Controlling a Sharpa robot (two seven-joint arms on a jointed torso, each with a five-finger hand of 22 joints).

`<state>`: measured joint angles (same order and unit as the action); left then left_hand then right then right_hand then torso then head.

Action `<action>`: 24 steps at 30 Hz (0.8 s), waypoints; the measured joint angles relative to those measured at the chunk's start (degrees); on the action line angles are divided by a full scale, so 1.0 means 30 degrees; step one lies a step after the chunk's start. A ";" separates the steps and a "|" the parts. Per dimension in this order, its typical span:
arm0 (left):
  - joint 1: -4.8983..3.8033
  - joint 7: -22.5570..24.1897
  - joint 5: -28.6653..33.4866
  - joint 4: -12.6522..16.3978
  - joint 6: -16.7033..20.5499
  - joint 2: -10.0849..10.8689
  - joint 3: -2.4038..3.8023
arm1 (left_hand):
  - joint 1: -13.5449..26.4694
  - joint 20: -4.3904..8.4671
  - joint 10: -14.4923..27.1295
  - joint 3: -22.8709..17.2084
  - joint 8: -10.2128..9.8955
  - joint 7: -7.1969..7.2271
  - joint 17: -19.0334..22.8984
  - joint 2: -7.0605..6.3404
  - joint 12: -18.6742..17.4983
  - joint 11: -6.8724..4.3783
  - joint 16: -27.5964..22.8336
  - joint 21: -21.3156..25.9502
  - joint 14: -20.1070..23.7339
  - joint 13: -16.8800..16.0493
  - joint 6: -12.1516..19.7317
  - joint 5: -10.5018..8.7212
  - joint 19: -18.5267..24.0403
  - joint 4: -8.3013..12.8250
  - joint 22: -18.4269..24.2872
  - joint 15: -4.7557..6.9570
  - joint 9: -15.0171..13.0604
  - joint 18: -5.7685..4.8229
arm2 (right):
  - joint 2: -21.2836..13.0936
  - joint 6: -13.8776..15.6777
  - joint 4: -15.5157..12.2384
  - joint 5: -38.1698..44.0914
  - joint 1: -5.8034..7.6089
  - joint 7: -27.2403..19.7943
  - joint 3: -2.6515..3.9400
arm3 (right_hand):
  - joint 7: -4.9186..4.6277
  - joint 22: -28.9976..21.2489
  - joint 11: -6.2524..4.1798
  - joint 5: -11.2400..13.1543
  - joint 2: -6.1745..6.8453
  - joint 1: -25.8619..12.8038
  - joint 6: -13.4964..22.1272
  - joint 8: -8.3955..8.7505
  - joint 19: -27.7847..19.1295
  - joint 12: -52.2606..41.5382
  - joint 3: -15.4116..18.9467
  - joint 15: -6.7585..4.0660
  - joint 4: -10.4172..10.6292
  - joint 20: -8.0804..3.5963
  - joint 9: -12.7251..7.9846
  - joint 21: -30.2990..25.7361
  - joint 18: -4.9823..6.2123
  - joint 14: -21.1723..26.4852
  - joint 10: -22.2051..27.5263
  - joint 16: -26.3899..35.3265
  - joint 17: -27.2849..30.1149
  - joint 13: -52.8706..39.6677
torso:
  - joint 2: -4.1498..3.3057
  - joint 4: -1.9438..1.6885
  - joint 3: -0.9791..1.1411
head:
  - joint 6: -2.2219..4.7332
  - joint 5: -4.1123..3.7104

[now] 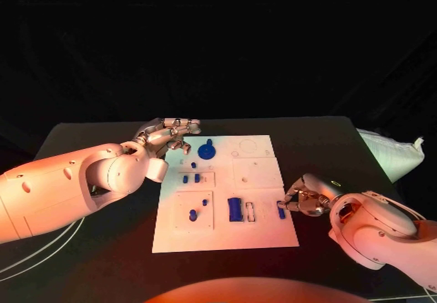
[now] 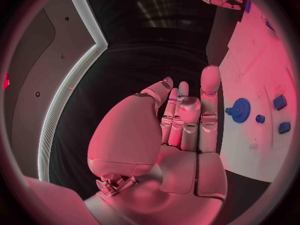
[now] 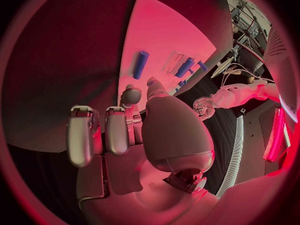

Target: Assemble the parts on the task board

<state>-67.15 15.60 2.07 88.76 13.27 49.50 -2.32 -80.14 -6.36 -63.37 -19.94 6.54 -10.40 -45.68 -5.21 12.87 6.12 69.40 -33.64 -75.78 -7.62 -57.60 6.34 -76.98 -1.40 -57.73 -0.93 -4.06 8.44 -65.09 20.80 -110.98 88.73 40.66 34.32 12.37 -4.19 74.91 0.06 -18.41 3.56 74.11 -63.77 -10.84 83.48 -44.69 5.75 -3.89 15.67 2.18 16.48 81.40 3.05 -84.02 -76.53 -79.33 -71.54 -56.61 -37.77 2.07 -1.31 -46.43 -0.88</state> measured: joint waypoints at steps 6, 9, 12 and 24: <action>0.0004 -0.0005 -0.0001 -0.0025 -0.0010 -0.0012 -0.0001 | 0.0000 0.0000 0.0000 0.0000 0.0000 0.0000 0.0000 0.0000 0.0000 0.0000 0.0000 0.0000 0.0000 0.0001 0.0000 0.0000 0.0000 0.0000 0.0000 0.0000 0.0000 0.0001 | 0.0225 -0.0514 0.0095 0.0305 -0.0109 0.0000 -0.0001 | 0.0002 -0.0001 0.0000 0.0000 0.0000 0.0000 -0.0002 0.0000 0.0000 0.0000 0.0000 -0.0001 0.0000 0.0000 0.0000 0.0000 0.0000 0.0000 0.0000 0.0000 0.0000 -0.0037 | -0.0002 -0.0026 -0.0013 | -0.0035 0.0007; 0.0005 -0.0007 -0.0001 -0.0030 -0.0016 -0.0021 -0.0001 | 0.0000 0.0000 0.0001 0.0000 0.0000 0.0000 -0.0001 0.0001 0.0000 0.0000 0.0000 0.0000 0.0000 0.0002 0.0000 0.0000 0.0000 0.0000 0.0000 0.0000 0.0000 0.0000 | 0.0308 -0.0711 0.0146 0.0446 -0.0129 -0.0001 -0.0001 | 0.0003 -0.0001 0.0001 0.0000 0.0000 0.0000 -0.0002 0.0000 0.0000 0.0000 0.0001 0.0000 0.0000 0.0000 0.0023 0.0000 -0.0001 0.0000 0.0000 0.0000 -0.0012 -0.0083 | -0.0004 -0.0038 -0.0026 | -0.0042 -0.0009; 0.0007 -0.0009 -0.0001 -0.0033 -0.0022 -0.0030 -0.0001 | 0.0000 0.0000 0.0001 0.0000 0.0000 0.0000 -0.0001 0.0000 0.0000 0.0000 0.0000 0.0000 0.0000 0.0002 0.0000 0.0000 0.0000 0.0000 -0.0001 0.0000 0.0000 0.0000 | 0.0397 -0.0888 0.0190 0.0581 -0.0138 -0.0001 -0.0001 | 0.0003 -0.0001 -0.0009 0.0000 0.0000 0.0000 -0.0002 0.0000 0.0000 0.0000 0.0001 -0.0001 0.0000 0.0000 0.0069 0.0000 -0.0001 -0.0001 -0.0009 0.0000 -0.0038 -0.0111 | -0.0007 -0.0057 -0.0031 | -0.0053 -0.0026; 0.0009 -0.0020 -0.0003 -0.0003 -0.0039 -0.0008 -0.0002 | -0.0001 0.0000 0.0000 0.0000 0.0000 0.0001 0.0035 0.0000 0.0082 0.0000 0.0000 0.0000 0.0000 -0.0007 0.0000 0.0000 0.0000 0.0000 -0.0001 0.0000 0.0000 0.0000 | 0.0819 -0.1834 0.0511 0.1605 -0.0197 -0.0001 -0.0007 | 0.0063 -0.0003 -0.0068 0.1286 -0.0151 0.1514 -0.0060 0.0167 0.0001 -0.0001 -0.0266 -0.0001 -0.0481 0.0000 0.0288 0.0001 0.0001 -0.0001 -0.0070 0.0000 -0.0129 -0.0113 | -0.0024 -0.0125 -0.0037 | -0.0139 0.0002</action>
<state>-67.12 15.54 2.07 88.75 13.16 49.48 -2.32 -80.14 -6.36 -63.37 -19.94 6.54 -10.40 -45.58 -5.21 13.12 6.12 69.40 -33.64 -75.78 -7.64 -57.60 6.33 -76.98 -1.40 -57.73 -0.93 -4.06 8.44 -62.64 15.30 -109.45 93.55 40.07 34.32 12.35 -4.00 74.90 -0.15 -14.56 3.10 78.66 -63.95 -10.34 83.48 -44.69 4.95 -3.89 14.22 2.18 17.34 81.40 3.06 -84.02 -76.74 -79.34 -71.93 -56.95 -37.84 1.69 -1.42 -46.85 -0.87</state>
